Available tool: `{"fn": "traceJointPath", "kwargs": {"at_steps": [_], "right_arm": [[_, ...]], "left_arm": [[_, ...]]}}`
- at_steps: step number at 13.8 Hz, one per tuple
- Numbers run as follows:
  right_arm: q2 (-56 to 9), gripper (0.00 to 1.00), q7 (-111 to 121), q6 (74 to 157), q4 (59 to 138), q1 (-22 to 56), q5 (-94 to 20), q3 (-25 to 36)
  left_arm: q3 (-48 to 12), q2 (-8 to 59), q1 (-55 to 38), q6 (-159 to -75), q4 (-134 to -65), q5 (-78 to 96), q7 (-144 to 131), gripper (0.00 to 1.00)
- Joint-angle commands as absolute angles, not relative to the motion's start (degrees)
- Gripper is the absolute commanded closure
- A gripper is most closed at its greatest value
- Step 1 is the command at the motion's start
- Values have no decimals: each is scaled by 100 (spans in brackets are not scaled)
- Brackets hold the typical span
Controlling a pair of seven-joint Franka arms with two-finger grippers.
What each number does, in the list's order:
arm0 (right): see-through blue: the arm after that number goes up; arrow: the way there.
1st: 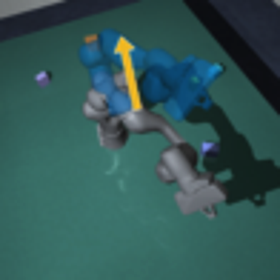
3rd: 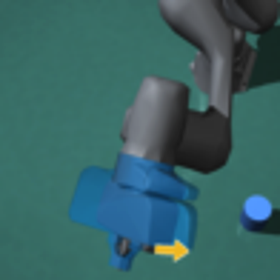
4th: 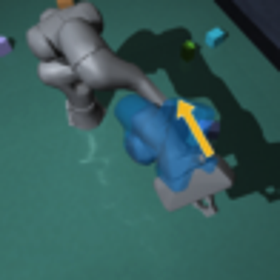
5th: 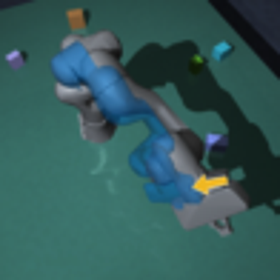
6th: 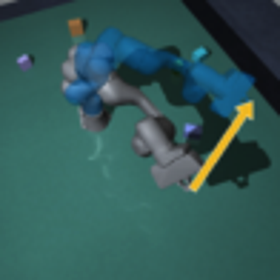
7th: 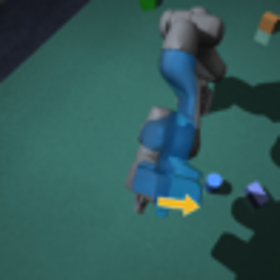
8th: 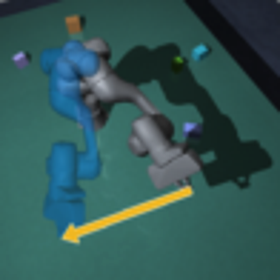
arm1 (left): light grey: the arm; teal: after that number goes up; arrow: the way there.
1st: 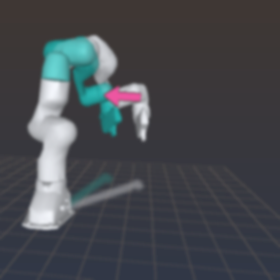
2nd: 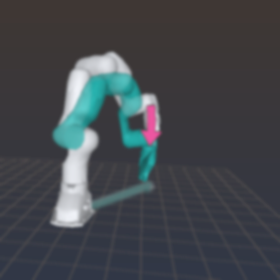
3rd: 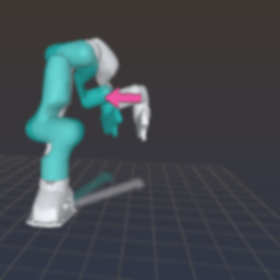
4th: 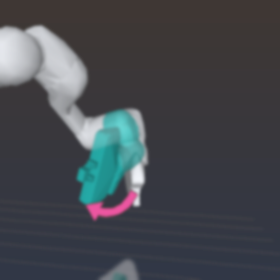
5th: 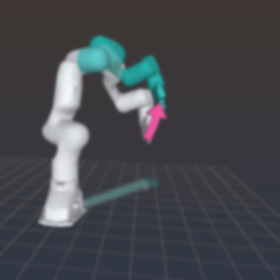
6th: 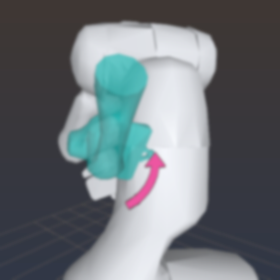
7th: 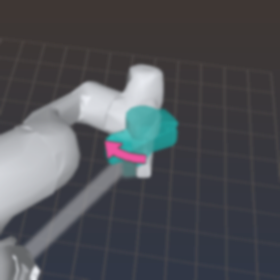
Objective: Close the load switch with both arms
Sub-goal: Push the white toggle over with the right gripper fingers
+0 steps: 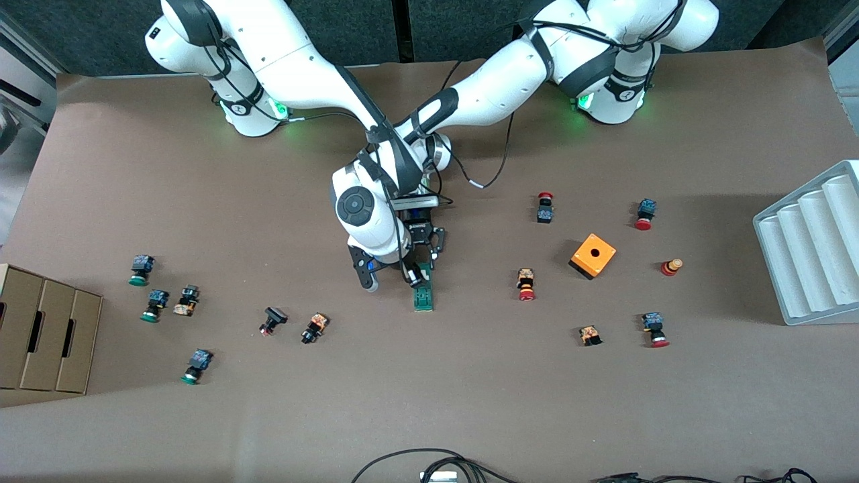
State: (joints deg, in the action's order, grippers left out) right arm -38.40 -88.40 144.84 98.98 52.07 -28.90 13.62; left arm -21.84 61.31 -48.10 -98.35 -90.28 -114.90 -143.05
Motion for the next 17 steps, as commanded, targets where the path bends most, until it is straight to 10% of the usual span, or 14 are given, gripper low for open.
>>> {"fn": "traceJointPath", "kwargs": {"at_steps": [1,17], "right_arm": [[-3937,48,-8736,14791,9923,5265,-3067,1380],[-3779,50,-8719,14730,9932,5265,-3050,1266]], "left_arm": [[-2153,6021,-4825,-9791,-9176,-11470,-14326,45],[-2153,6021,-4834,-9765,-9176,-11470,-14309,45]]}}
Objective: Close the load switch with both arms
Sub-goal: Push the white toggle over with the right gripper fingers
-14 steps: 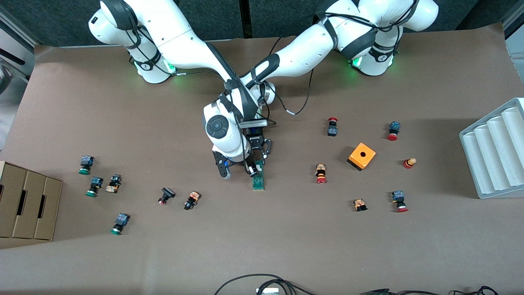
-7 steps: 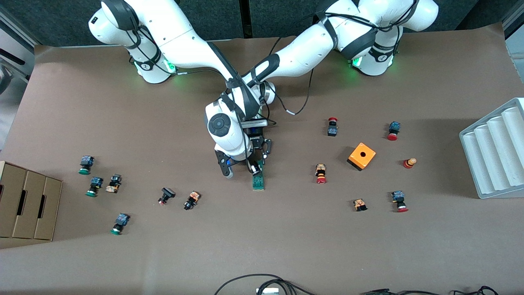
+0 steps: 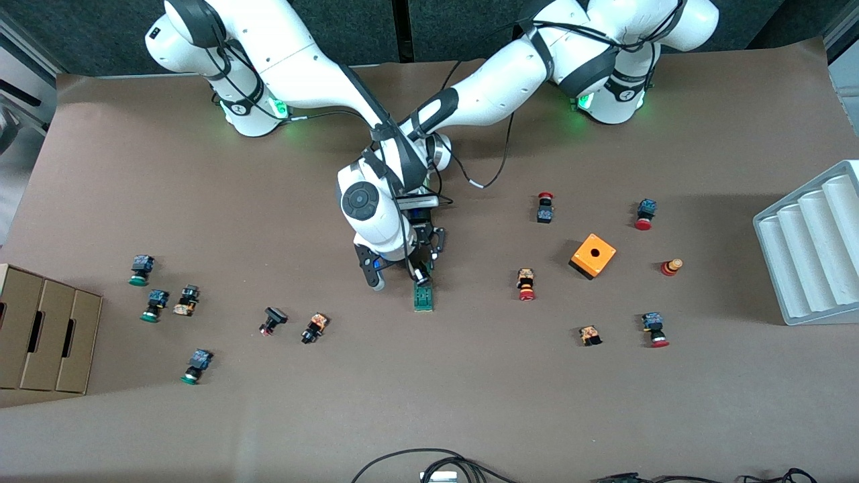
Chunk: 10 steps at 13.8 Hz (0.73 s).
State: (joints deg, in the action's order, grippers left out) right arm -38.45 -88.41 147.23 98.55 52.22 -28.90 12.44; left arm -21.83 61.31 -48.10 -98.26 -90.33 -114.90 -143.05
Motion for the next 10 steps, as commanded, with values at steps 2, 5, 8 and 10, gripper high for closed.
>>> {"fn": "traceJointPath", "kwargs": {"at_steps": [2,5,8,10], "right_arm": [[-3788,50,-8710,14748,9940,5265,-3041,1266],[-3806,60,-8710,14757,9940,5265,-3024,1266],[-3823,64,-8710,14757,9932,5265,-2997,1266],[-3832,66,-8710,14757,9905,5265,-2997,1266]], "left_arm": [[-2153,6029,-4834,-9747,-9176,-11470,-14309,45],[-2153,6021,-4834,-9738,-9176,-11470,-14309,45],[-2153,6021,-4834,-9721,-9176,-11461,-14309,45],[-2153,6021,-4834,-9721,-9176,-11461,-14309,45]]}}
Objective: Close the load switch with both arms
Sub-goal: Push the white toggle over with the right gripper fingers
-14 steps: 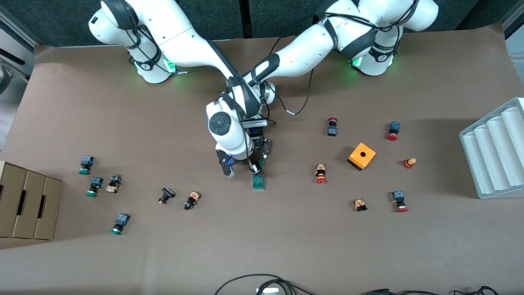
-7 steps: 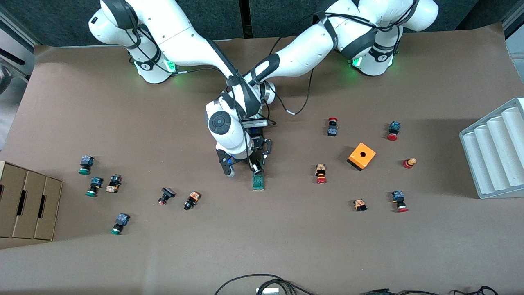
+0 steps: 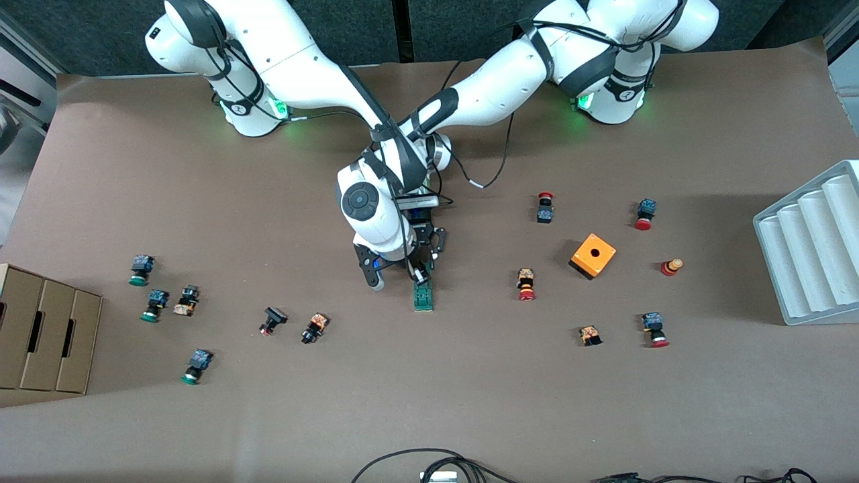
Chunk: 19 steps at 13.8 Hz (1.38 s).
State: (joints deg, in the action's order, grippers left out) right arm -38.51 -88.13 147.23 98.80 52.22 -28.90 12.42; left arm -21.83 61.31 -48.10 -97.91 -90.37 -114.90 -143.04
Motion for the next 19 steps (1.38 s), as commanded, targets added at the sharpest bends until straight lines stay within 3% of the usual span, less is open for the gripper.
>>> {"fn": "traceJointPath", "kwargs": {"at_steps": [1,19], "right_arm": [[-3823,70,-8693,14731,9879,5265,-2988,1266],[-3893,73,-8727,14511,9405,4983,-3059,1292]], "left_arm": [[-2153,6021,-4834,-9721,-9176,-11461,-14309,45],[-2153,6029,-4834,-9721,-9176,-11461,-14300,45]]}}
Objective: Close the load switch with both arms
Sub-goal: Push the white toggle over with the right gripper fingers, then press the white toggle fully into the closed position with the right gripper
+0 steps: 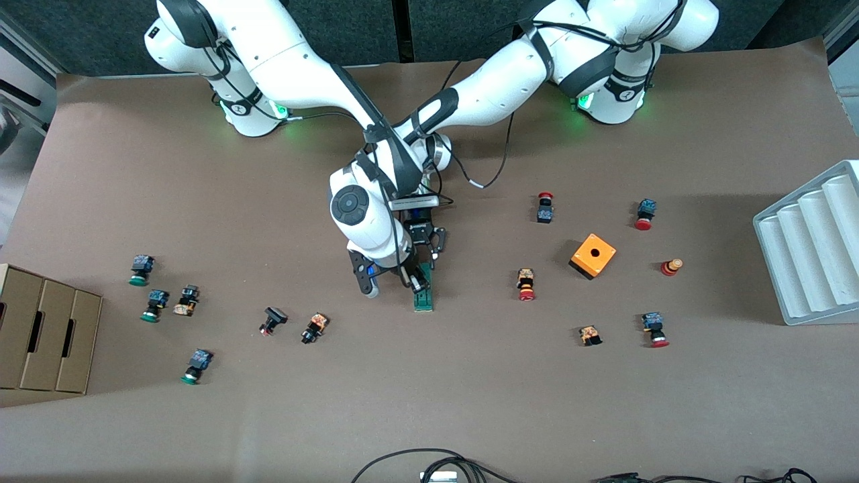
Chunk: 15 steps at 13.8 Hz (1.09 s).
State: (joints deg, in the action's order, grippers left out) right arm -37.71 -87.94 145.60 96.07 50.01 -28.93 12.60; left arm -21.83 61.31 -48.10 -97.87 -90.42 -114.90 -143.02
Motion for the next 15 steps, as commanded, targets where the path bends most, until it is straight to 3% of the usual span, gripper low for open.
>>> {"fn": "traceJointPath", "kwargs": {"at_steps": [1,7,15], "right_arm": [[-3911,74,-8728,14511,9387,4983,-3059,1292],[-3955,83,-8736,14511,9325,4983,-3103,1292],[-4087,83,-8736,14502,9106,4869,-3138,1283]], "left_arm": [[-2153,6029,-4834,-9721,-9176,-11461,-14300,45],[-2153,6029,-4834,-9721,-9176,-11461,-14300,45],[-2153,6029,-4834,-9721,-9176,-11461,-14300,45]]}}
